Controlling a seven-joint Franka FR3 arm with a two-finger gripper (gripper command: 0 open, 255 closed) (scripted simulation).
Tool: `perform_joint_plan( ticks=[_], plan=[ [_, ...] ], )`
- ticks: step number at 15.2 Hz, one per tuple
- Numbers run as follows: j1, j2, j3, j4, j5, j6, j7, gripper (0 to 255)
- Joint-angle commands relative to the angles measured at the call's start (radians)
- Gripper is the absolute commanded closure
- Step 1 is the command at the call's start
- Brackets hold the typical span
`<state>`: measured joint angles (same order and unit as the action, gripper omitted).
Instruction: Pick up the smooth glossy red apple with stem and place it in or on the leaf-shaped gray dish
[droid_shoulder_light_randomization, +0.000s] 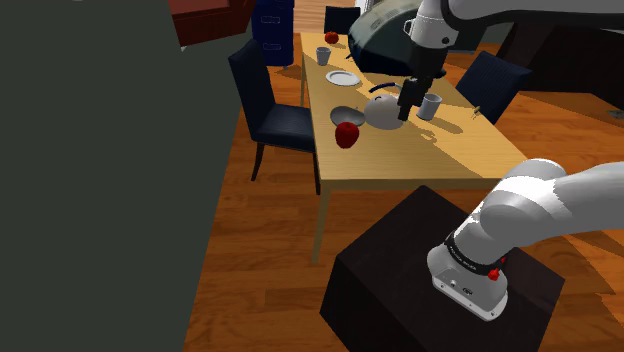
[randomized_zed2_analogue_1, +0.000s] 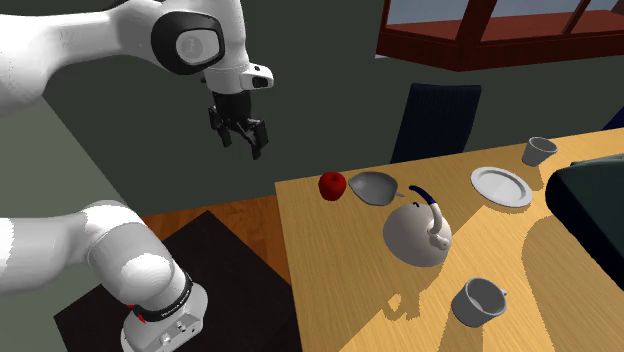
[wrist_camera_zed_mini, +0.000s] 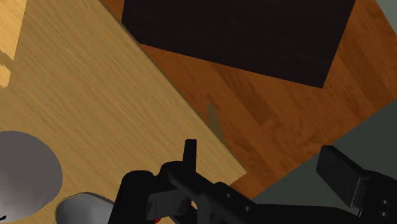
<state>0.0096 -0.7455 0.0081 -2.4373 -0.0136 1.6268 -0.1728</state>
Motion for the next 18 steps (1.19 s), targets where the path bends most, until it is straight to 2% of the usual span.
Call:
perform_joint_plan(
  ticks=[1,9,18],
  plan=[
    [0.0,0.0,0.0,0.0,0.0,0.0,0.0,0],
    [-0.029,0.291,-0.058,0.075,-0.009,0.212,-0.037,0],
    [-0.052,0.64,-0.114,0.26,0.024,0.369,-0.09,0]
  ],
)
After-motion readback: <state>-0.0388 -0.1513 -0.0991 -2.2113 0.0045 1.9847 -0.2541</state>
